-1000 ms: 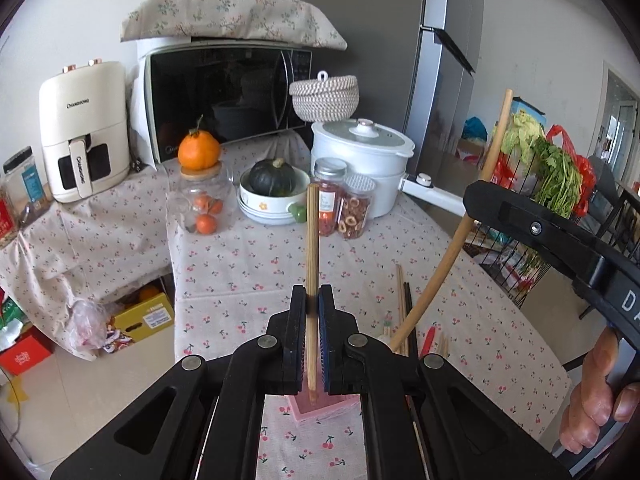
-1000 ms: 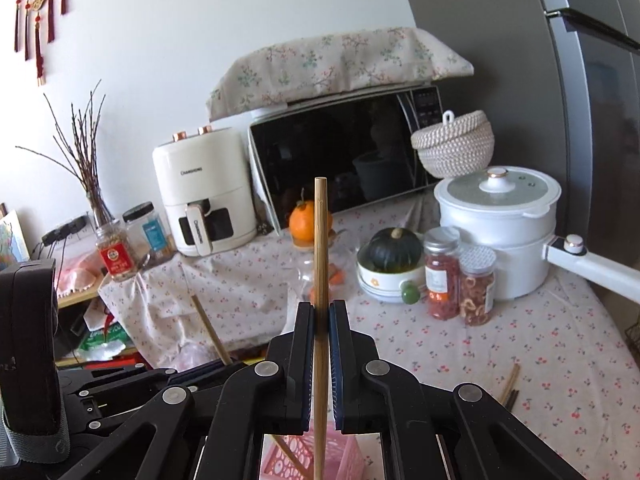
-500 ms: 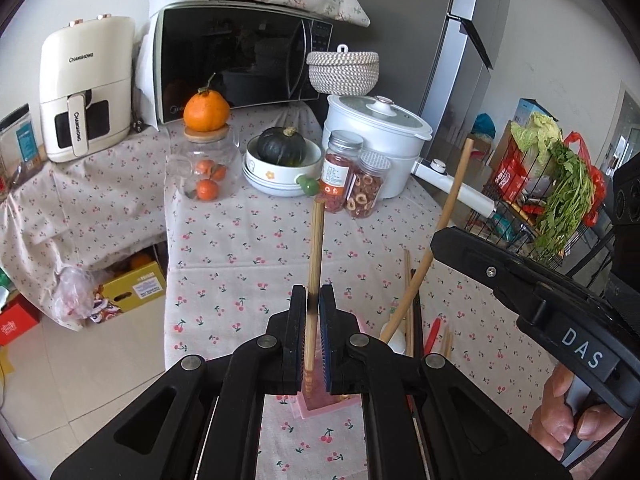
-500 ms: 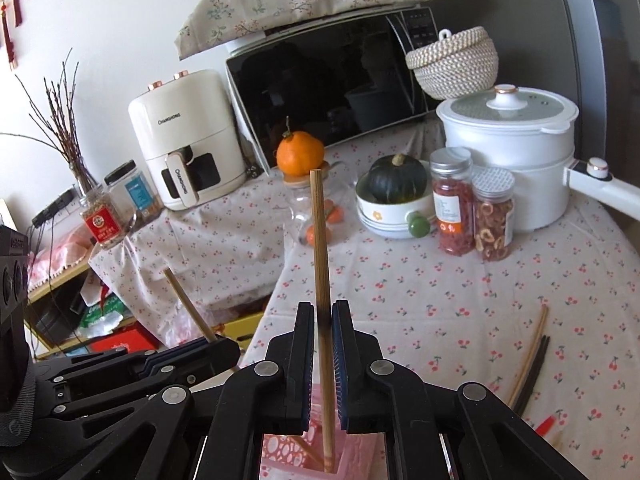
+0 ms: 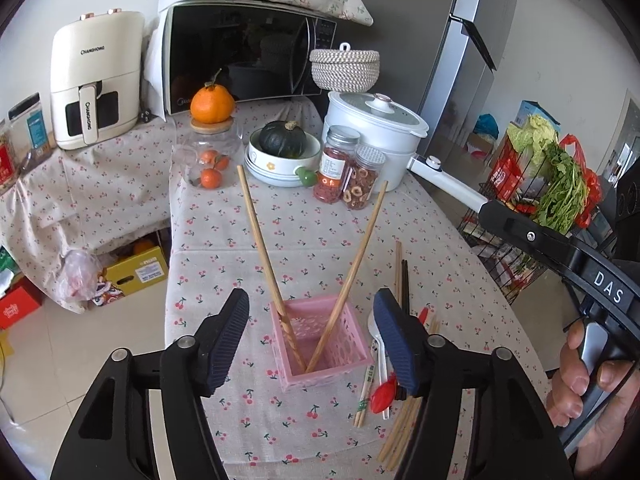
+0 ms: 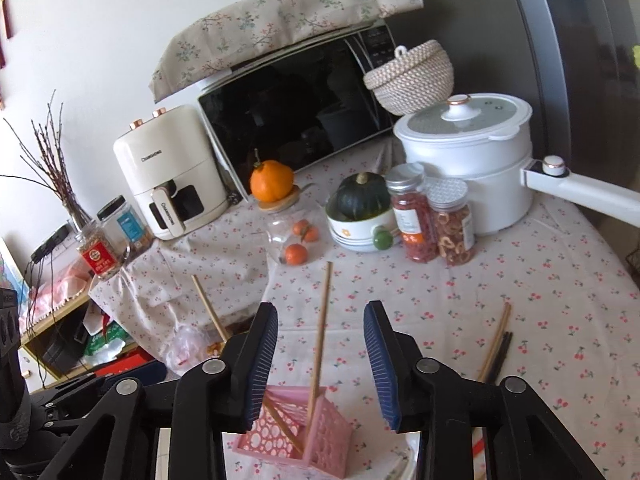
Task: Organize utensils
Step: 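Lower the chopsticks into the pink basket and open both tools, then grasp a wooden chopstick with the left tool while the right tool grasps another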
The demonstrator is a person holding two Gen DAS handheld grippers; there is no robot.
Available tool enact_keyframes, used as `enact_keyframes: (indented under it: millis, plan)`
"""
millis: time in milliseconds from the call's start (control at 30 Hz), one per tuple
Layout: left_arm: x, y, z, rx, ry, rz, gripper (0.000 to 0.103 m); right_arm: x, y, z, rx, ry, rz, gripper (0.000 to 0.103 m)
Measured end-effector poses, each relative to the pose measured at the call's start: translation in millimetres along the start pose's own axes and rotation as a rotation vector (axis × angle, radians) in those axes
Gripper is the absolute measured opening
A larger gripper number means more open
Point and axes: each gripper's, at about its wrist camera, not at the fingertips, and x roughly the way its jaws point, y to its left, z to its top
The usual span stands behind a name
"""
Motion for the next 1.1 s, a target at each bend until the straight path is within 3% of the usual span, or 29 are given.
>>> enact_keyframes:
  millis: [67, 167, 267, 433, 733, 800, 967, 1100]
  plan:
    - [1, -6, -4, 0.011, 0.025, -0.012, 0.082, -5, -13, -3, 0.008, 0.017, -0.051, 0.056]
    - [4, -19, -11, 0.034, 0.064, -0.026, 0.086, -13, -37, -9, 0.031, 0.044, -0.124, 0.071]
    - [8, -35, -17, 0.061, 0.103, -0.037, 0.089, -20, -62, -16, 0.059, 0.08, -0.19, 0.077]
    - [20, -68, -29, 0.111, 0.177, -0.066, 0.089, -29, -100, -32, 0.099, 0.172, -0.315, 0.08]
    - [66, -125, -37, 0.182, 0.303, -0.101, 0.088, -44, -162, -52, 0.209, 0.279, -0.418, 0.081]
    - [82, -135, -35, 0.172, 0.316, -0.118, 0.082, -47, -172, -54, 0.225, 0.291, -0.435, 0.081]
    - [146, -157, -42, 0.177, 0.461, -0.161, 0.02, -42, -190, -57, 0.237, 0.324, -0.447, 0.081]
    - [190, -170, -58, 0.221, 0.54, -0.107, 0.012, -37, -192, -60, 0.221, 0.353, -0.446, 0.081]
